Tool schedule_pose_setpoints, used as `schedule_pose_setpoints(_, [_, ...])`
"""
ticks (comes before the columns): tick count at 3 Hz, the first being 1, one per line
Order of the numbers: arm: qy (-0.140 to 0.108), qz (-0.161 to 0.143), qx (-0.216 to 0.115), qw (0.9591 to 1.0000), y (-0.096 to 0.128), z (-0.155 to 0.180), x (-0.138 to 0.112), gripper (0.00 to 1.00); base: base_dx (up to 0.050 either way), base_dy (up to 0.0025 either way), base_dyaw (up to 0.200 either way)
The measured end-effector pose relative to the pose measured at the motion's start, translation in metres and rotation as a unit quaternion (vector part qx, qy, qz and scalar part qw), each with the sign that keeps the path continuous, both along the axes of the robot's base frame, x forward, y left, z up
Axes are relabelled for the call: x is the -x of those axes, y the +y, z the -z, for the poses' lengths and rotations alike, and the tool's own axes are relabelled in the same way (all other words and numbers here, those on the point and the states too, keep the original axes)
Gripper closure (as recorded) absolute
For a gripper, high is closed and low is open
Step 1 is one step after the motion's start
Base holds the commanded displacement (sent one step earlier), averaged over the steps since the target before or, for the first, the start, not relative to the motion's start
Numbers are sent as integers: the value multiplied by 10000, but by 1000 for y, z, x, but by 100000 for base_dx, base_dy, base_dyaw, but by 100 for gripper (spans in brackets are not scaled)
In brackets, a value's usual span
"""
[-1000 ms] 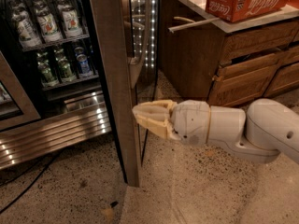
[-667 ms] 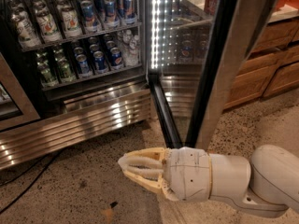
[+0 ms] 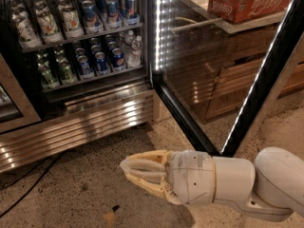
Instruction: Open right fridge door
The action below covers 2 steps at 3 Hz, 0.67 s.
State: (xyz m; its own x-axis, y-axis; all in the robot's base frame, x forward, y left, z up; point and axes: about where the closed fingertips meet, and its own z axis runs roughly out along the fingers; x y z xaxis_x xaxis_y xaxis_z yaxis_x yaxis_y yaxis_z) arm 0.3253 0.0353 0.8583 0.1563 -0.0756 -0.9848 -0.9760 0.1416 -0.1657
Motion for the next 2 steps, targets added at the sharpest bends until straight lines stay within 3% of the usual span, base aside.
schedule_pose_setpoints(2, [0, 0, 0, 10000, 0, 0, 0, 35, 0, 0, 0])
